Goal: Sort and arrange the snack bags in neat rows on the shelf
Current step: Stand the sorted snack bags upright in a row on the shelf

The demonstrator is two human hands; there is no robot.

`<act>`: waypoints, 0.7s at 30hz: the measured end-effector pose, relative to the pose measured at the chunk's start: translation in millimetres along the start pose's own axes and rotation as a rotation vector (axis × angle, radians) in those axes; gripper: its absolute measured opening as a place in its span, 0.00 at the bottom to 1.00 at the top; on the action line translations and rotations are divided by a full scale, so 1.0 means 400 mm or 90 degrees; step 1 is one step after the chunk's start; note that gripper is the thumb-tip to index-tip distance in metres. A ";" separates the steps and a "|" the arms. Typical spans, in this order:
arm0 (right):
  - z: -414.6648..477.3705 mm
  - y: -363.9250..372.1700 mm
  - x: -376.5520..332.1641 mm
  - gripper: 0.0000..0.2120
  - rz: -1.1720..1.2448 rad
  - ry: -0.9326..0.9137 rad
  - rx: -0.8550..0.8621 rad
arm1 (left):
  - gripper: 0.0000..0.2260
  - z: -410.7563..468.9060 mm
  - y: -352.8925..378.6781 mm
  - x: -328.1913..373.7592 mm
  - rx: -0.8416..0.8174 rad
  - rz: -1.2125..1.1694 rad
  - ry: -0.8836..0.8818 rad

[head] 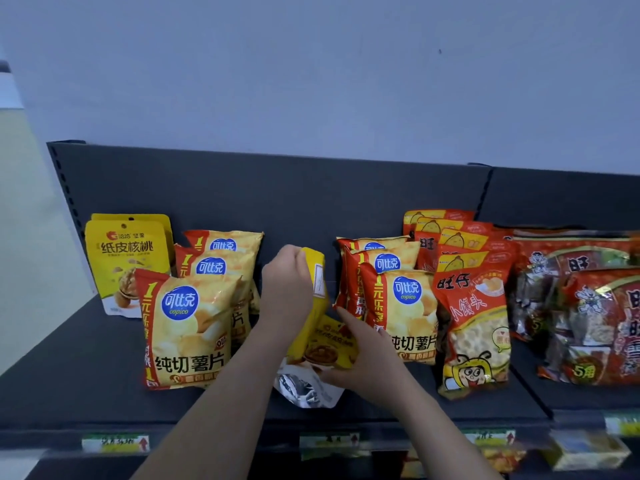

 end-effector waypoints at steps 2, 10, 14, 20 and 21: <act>0.003 0.004 -0.002 0.51 -0.023 -0.013 0.015 | 0.13 0.001 -0.023 0.012 0.026 -0.027 -0.016; -0.005 -0.073 -0.029 0.10 0.064 -0.045 0.240 | 0.10 -0.002 -0.048 -0.036 -0.039 -0.318 -0.200; -0.013 -0.147 -0.058 0.16 0.141 -0.022 0.321 | 0.12 -0.022 -0.080 -0.028 -0.116 -0.268 -0.148; 0.014 -0.197 -0.192 0.12 0.244 -0.106 0.326 | 0.24 -0.065 -0.120 -0.074 -0.256 -0.220 -0.156; 0.022 -0.193 -0.216 0.11 0.273 -0.108 0.322 | 0.22 -0.068 -0.141 -0.075 -0.251 -0.223 -0.135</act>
Point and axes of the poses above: each hand's wrist, its own z-axis towards the middle knuckle, its own y-axis out of the palm, x = y × z, the point moved 8 cm from there along z, towards the middle knuckle, and after that the axes turned 5 degrees about -y, right-handed, at the moved point
